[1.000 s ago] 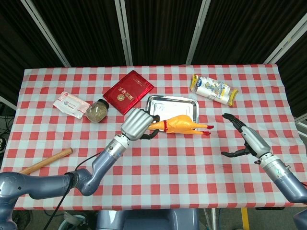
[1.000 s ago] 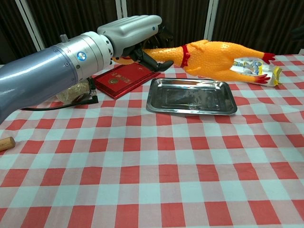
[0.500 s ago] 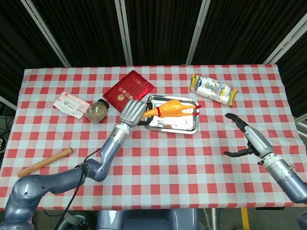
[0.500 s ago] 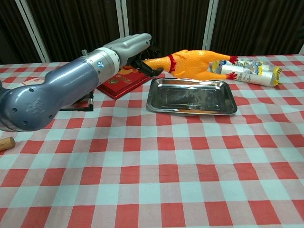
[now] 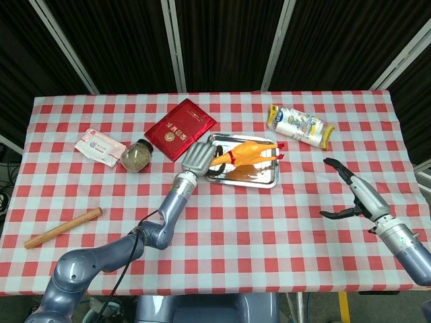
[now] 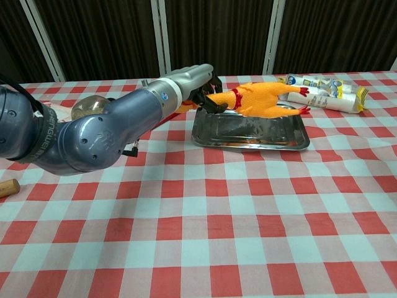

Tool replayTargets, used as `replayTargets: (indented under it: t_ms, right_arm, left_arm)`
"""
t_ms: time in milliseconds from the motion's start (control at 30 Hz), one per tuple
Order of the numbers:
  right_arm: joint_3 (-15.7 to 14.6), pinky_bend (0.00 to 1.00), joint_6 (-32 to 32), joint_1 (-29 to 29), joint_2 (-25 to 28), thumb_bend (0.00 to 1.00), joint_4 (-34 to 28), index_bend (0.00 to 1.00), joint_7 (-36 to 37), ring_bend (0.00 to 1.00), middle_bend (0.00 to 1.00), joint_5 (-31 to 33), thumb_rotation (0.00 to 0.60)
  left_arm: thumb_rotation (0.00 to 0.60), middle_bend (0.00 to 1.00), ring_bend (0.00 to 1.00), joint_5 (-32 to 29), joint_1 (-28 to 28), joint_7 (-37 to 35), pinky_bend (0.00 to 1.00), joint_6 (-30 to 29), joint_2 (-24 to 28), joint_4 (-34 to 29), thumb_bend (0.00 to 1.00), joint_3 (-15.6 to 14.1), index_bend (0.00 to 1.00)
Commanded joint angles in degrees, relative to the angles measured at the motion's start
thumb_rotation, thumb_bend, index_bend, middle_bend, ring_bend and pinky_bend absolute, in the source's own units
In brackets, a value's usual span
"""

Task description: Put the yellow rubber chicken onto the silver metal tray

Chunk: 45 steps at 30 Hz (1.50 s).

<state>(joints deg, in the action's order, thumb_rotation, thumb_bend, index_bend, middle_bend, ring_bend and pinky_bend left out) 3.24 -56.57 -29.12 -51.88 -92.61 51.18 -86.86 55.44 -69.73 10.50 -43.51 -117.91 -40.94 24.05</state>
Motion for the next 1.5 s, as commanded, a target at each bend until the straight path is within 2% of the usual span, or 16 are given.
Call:
replayTargets:
  t_ms: [33,200,267,367,467,700,767,867,1100,1200,1267,1367,1500]
  right_arm:
    - [0.0,0.06,0.0,0.1,0.0,0.09,0.1,0.0,0.2,0.0,0.0,0.0,0.6]
    - [0.1,0.06,-0.1,0.1,-0.1,0.09,0.2,0.0,0.5,0.0,0.0,0.0,0.6]
    - [0.1,0.06,0.0,0.1,-0.3,0.09,0.2,0.0,0.5,0.0,0.0,0.0,0.6]
    - [0.1,0.06,0.1,0.0,-0.4,0.09,0.2,0.0,0.4,0.0,0.0,-0.2,0.6]
    - [0.3,0.06,0.2,-0.2,-0.5,0.09,0.1,0.0,0.4,0.0,0.0,-0.3,0.6]
    - [0.3,0.06,0.0,-0.1,-0.4,0.09,-0.2,0.0,-0.2,0.0,0.0,-0.3,0.6]
    - [0.5,0.06,-0.4,0.1,-0.3,0.09,-0.3,0.0,-0.6,0.0,0.0,-0.1,0.6]
    - [0.8,0.06,-1.5,0.5,-0.1,0.09,-0.3,0.0,-1.2,0.0,0.0,0.2,0.6]
    - [2.4,0.06,-5.5,2.4,-1.2,0.09,0.4,0.0,-6.3,0.0,0.0,2.9,0.6]
    - [3.1,0.06,-7.7,3.6,-2.3,0.09,1.1,0.0,-11.8,0.0,0.0,5.1,0.6]
    - [3.6,0.06,-9.9,4.7,-3.5,0.09,1.9,0.0,-17.9,0.0,0.0,6.9,0.6]
    - [4.1,0.06,-12.9,6.0,-5.4,0.09,2.7,0.0,-25.6,0.0,0.0,8.7,0.6]
    - [3.9,0.04,-16.1,7.5,-7.4,0.09,3.7,0.0,-33.1,0.0,0.0,9.3,0.6]
  left_arm:
    - [0.6,0.43,0.37,-1.9,-0.4,0.4,0.46,2.2,-0.2,0.5,0.31,1.1,0.33]
    - [0.6,0.25,0.19,-3.7,0.3,-0.2,0.24,4.1,1.1,-1.5,0.17,2.1,0.17]
    - [0.6,0.15,0.09,-3.7,0.8,0.3,0.15,3.9,1.7,-2.3,0.13,1.6,0.07]
    - [0.6,0.07,0.01,-4.2,1.5,1.3,0.11,4.0,3.0,-4.2,0.11,1.2,0.0]
    - [0.6,0.03,0.0,-4.2,2.3,2.3,0.09,3.3,4.2,-6.4,0.1,0.7,0.0]
    - [0.6,0.02,0.0,-1.7,4.7,2.5,0.09,-0.2,8.3,-12.8,0.1,-0.6,0.0]
    - [0.6,0.03,0.0,0.7,6.3,1.5,0.09,-2.6,11.0,-16.9,0.1,-1.1,0.0]
    - [0.6,0.04,0.0,3.5,9.3,2.0,0.09,-6.2,16.4,-24.4,0.12,-2.3,0.0]
    - [0.6,0.06,0.0,4.0,19.6,7.8,0.09,-14.1,35.0,-49.8,0.12,-5.9,0.04]
    - [0.6,0.07,0.0,5.3,24.6,8.3,0.09,-18.4,41.5,-57.9,0.13,-8.1,0.06]
    - [0.6,0.08,0.0,6.9,28.4,7.8,0.09,-21.2,46.0,-62.3,0.13,-10.4,0.09]
    - [0.6,0.09,0.0,10.7,33.5,5.3,0.09,-25.6,50.4,-65.9,0.13,-13.3,0.12]
    - [0.6,0.12,0.01,16.9,39.8,1.4,0.09,-32.2,53.6,-66.7,0.13,-16.9,0.15]
